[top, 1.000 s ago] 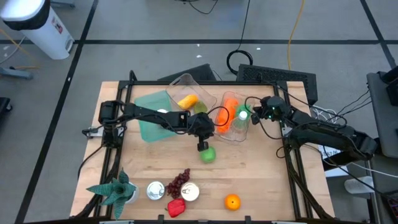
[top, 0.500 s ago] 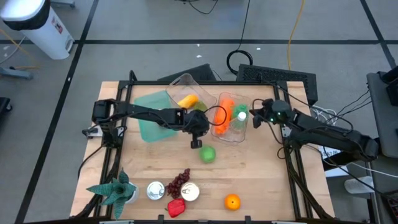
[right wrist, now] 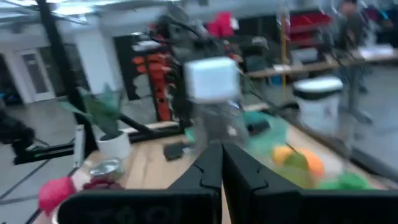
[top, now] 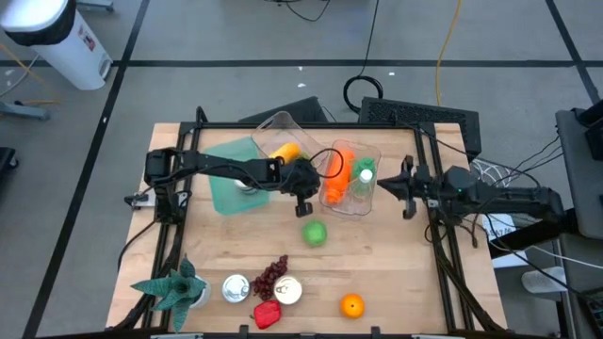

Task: Pick & Place Food Item
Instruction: Adjust the right transparent bin, then adjust the left transparent bin

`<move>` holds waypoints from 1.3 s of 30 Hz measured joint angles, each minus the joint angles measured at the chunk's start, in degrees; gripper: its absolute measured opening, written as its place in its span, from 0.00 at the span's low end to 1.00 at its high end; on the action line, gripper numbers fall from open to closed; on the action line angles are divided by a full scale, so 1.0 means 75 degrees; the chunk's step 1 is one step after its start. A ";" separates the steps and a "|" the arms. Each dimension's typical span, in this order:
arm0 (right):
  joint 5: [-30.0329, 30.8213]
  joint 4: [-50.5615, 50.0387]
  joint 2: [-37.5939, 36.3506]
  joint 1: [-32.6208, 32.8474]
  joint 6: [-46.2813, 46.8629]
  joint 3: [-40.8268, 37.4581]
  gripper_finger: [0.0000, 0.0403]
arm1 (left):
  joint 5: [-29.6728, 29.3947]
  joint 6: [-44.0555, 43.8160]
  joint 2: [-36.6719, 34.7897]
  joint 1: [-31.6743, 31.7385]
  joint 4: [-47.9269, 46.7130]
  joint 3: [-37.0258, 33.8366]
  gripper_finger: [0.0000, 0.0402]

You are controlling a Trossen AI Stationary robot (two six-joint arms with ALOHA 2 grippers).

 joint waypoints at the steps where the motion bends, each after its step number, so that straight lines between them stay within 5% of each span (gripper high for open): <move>1: 0.0140 0.0134 -0.0003 0.0252 -0.0163 -0.0003 0.00 | 0.0017 -0.0040 0.0006 -0.0009 -0.0050 -0.0003 0.01; 14: 0.0570 0.0858 0.0107 0.1986 -0.1432 -0.0012 0.00 | 0.0481 -0.0092 0.0250 -0.0099 0.0537 -0.0003 0.02; 33: 0.0549 0.0880 0.0110 0.2077 -0.1595 -0.0012 0.00 | 0.1081 0.0529 0.0246 -0.0099 0.0877 -0.0003 0.02; 39: 0.0535 0.0848 0.0158 0.2083 -0.1695 -0.0015 0.00 | 0.1153 0.0884 -0.0702 -0.0099 -0.0719 -0.0006 0.01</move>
